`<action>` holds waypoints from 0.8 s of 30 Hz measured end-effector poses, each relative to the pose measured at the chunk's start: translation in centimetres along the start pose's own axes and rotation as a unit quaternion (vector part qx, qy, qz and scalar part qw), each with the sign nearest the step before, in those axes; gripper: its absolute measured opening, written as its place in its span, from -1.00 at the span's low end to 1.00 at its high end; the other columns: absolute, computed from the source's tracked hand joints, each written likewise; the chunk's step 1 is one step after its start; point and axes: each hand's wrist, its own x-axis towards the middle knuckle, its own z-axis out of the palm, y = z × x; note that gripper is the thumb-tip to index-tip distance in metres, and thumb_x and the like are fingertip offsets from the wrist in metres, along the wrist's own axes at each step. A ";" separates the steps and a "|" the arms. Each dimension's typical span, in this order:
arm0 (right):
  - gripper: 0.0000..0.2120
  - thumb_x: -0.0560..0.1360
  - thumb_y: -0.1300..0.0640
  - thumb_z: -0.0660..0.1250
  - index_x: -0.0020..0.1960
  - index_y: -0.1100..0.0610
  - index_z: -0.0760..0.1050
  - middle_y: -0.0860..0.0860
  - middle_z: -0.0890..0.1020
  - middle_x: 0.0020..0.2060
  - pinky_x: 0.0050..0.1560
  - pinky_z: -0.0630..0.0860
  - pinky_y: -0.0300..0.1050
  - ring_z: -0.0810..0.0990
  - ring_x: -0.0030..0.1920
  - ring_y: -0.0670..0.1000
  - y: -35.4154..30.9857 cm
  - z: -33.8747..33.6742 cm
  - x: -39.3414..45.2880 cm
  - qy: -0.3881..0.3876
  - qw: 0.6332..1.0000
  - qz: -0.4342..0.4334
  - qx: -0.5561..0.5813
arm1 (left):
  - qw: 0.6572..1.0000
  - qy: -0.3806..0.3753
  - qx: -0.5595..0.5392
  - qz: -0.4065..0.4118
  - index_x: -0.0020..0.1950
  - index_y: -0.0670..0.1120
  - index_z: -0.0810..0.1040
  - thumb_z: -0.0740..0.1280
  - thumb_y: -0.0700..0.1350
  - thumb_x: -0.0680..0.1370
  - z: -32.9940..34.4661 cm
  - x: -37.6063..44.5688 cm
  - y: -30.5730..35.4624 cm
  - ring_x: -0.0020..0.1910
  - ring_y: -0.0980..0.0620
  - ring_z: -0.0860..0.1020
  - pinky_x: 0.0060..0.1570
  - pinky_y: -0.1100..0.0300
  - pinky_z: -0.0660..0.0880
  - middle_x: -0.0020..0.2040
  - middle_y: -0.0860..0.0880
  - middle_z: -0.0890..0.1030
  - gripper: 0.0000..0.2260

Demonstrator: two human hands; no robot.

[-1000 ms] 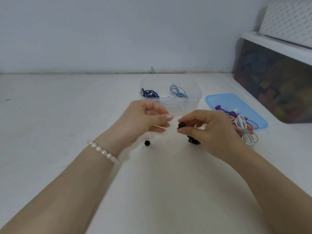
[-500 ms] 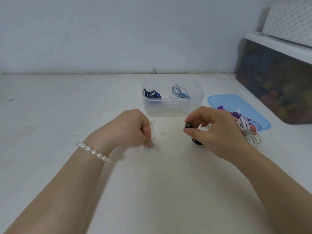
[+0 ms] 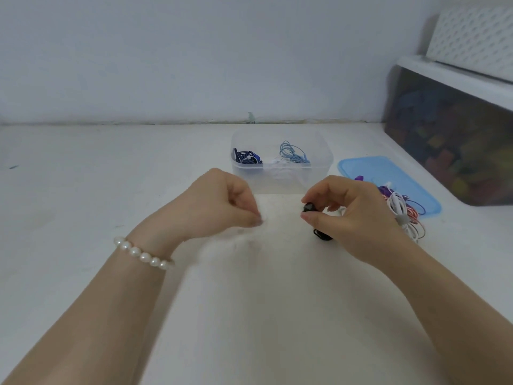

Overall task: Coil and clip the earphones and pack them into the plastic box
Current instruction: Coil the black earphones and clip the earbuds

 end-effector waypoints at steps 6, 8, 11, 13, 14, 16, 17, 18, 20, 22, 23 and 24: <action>-0.85 0.28 0.34 0.49 -0.25 0.20 0.55 0.02 0.67 -0.42 -0.29 0.52 -0.19 0.59 -0.37 0.01 -0.5 -0.2 0.2 0.002 0.983 0.056 0.177 | 0.917 0.021 -0.396 -0.036 -0.16 -0.21 0.59 0.38 -0.38 0.36 3.9 -0.1 1.6 -0.40 0.07 0.62 -0.33 0.28 0.57 -0.37 -0.08 0.66 -0.88; -0.85 0.24 0.35 0.49 -0.25 0.25 0.55 0.00 0.67 -0.42 -0.29 0.55 -0.27 0.63 -0.38 -0.03 -0.5 -0.5 0.3 0.012 0.977 0.065 0.200 | 0.884 0.002 -0.463 -0.068 -0.18 -0.25 0.61 0.36 -0.34 0.35 4.3 0.1 1.5 -0.35 0.08 0.64 -0.27 0.29 0.58 -0.33 -0.10 0.67 -0.91; -0.82 0.18 0.35 0.49 -0.29 0.25 0.52 0.00 0.67 -0.44 -0.26 0.58 -0.27 0.64 -0.40 -0.04 -0.5 -1.0 0.5 0.027 0.969 0.072 0.234 | 0.832 -0.021 -0.545 -0.101 -0.15 -0.30 0.59 0.30 -0.32 0.42 4.4 0.4 1.6 -0.29 0.03 0.66 -0.25 0.26 0.60 -0.26 -0.15 0.67 -0.90; -0.82 0.19 0.38 0.48 -0.28 0.25 0.52 0.01 0.67 -0.43 -0.30 0.55 -0.31 0.64 -0.40 -0.06 -0.7 -1.2 0.5 0.019 0.964 0.079 0.253 | 0.821 -0.022 -0.560 -0.110 -0.14 -0.31 0.58 0.25 -0.35 0.47 4.4 0.4 1.7 -0.28 0.02 0.67 -0.25 0.25 0.60 -0.26 -0.17 0.67 -0.89; -0.82 0.20 0.41 0.47 -0.27 0.24 0.53 0.00 0.67 -0.43 -0.33 0.52 -0.34 0.64 -0.39 -0.07 -0.7 -1.2 0.4 0.011 0.963 0.083 0.255 | 0.823 -0.022 -0.556 -0.109 -0.13 -0.31 0.58 0.25 -0.37 0.47 4.4 0.3 1.7 -0.28 0.02 0.67 -0.26 0.26 0.60 -0.27 -0.17 0.67 -0.89; -0.81 0.21 0.42 0.47 -0.27 0.22 0.55 -0.01 0.68 -0.42 -0.34 0.50 -0.36 0.65 -0.38 -0.08 -0.7 -1.2 0.4 -0.003 0.964 0.089 0.250 | 0.831 -0.019 -0.545 -0.108 -0.13 -0.29 0.57 0.27 -0.37 0.44 4.4 0.2 1.6 -0.31 0.04 0.67 -0.28 0.27 0.60 -0.29 -0.15 0.67 -0.90; -0.82 0.20 0.41 0.47 -0.27 0.21 0.56 0.00 0.68 -0.41 -0.35 0.50 -0.36 0.65 -0.38 -0.08 -0.7 -1.2 0.4 -0.008 0.965 0.090 0.248 | 0.837 -0.020 -0.535 -0.111 -0.14 -0.27 0.58 0.28 -0.36 0.43 4.5 0.1 1.5 -0.33 0.05 0.66 -0.29 0.28 0.59 -0.29 -0.13 0.67 -0.91; -0.82 0.18 0.38 0.48 -0.27 0.21 0.57 0.01 0.68 -0.41 -0.34 0.50 -0.36 0.65 -0.38 -0.06 -0.7 -1.3 0.4 -0.011 0.965 0.092 0.246 | 0.844 -0.021 -0.523 -0.115 -0.16 -0.24 0.58 0.30 -0.34 0.42 4.5 0.1 1.5 -0.34 0.06 0.65 -0.31 0.28 0.59 -0.30 -0.10 0.68 -0.92; -0.80 0.12 0.29 0.49 -0.28 0.23 0.58 0.04 0.68 -0.41 -0.32 0.53 -0.32 0.65 -0.39 -0.03 -0.7 -1.3 0.4 -0.010 0.965 0.093 0.246 | 0.854 -0.022 -0.505 -0.122 -0.20 -0.20 0.58 0.35 -0.28 0.37 4.8 0.2 1.4 -0.39 0.09 0.62 -0.35 0.30 0.57 -0.32 -0.06 0.67 -0.95; -0.79 0.12 0.31 0.50 -0.27 0.28 0.57 0.05 0.67 -0.43 -0.31 0.56 -0.30 0.64 -0.41 -0.02 -0.7 -1.2 0.4 -0.009 0.966 0.090 0.241 | 0.853 -0.017 -0.507 -0.124 -0.27 -0.18 0.59 0.38 -0.25 0.29 5.1 0.4 1.3 -0.43 0.11 0.59 -0.37 0.31 0.56 -0.37 -0.06 0.64 -0.94; -0.81 0.15 0.35 0.49 -0.27 0.30 0.56 0.04 0.66 -0.45 -0.32 0.56 -0.30 0.63 -0.43 -0.03 -0.7 -1.1 0.4 -0.010 0.967 0.088 0.239 | 0.850 -0.015 -0.512 -0.124 -0.31 -0.17 0.60 0.38 -0.24 0.26 5.2 0.4 1.2 -0.44 0.11 0.58 -0.36 0.31 0.56 -0.38 -0.06 0.64 -0.95; -0.83 0.17 0.38 0.49 -0.27 0.32 0.55 0.04 0.66 -0.45 -0.32 0.56 -0.29 0.62 -0.44 -0.03 -0.8 -1.0 0.4 -0.012 0.967 0.085 0.239 | 0.847 -0.014 -0.517 -0.123 -0.35 -0.17 0.62 0.38 -0.24 0.24 5.3 0.4 1.2 -0.44 0.11 0.58 -0.36 0.31 0.56 -0.39 -0.07 0.63 -0.96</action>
